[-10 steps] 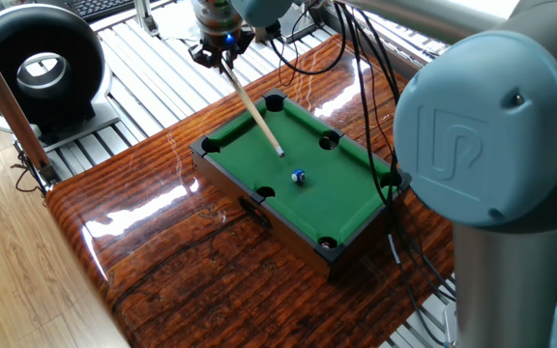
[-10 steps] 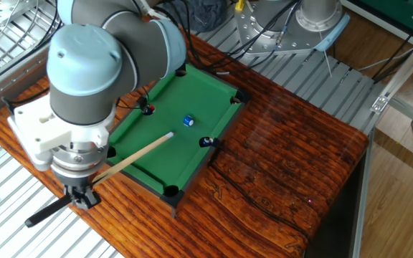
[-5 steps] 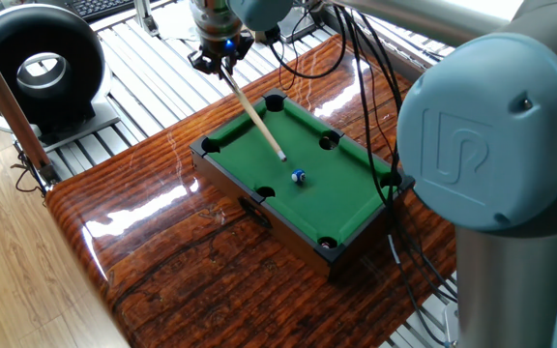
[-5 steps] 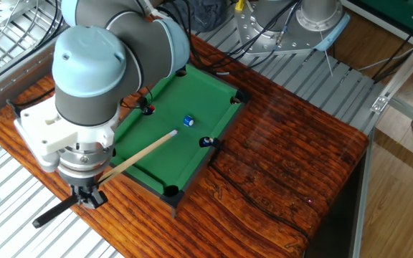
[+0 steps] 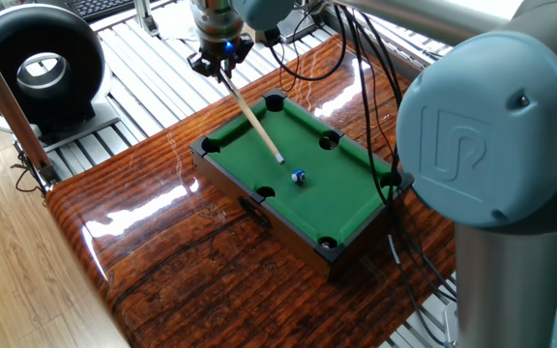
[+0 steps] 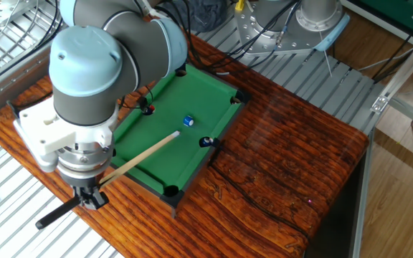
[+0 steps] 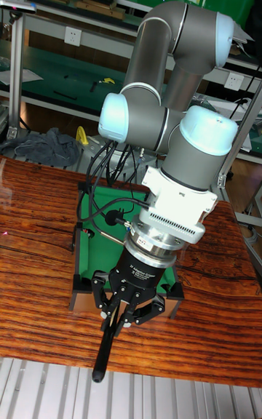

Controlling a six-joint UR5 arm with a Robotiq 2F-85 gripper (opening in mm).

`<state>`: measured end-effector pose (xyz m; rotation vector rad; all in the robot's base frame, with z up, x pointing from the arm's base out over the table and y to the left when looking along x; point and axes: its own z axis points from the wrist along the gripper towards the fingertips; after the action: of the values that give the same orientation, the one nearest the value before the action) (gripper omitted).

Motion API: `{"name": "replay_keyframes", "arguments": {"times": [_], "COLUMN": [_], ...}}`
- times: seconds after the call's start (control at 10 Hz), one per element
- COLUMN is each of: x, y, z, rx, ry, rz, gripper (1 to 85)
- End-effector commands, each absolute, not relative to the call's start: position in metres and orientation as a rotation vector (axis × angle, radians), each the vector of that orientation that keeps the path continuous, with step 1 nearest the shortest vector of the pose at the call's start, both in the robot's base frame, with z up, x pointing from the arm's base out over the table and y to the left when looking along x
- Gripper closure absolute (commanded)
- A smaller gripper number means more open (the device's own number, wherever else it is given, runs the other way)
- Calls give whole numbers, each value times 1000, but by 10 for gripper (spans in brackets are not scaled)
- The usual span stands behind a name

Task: Hit the pool ball

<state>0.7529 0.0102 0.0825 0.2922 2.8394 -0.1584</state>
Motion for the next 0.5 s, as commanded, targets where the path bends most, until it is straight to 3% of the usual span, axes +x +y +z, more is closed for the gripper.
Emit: {"name": "replay_keyframes", "arguments": {"times": [0.0,0.4], "x": [751,748], "y": [18,28], "z": [80,80], "rx": [394,553], "ry": [2843,2835], "rz": [-89,-14], "gripper": [847,847]}}
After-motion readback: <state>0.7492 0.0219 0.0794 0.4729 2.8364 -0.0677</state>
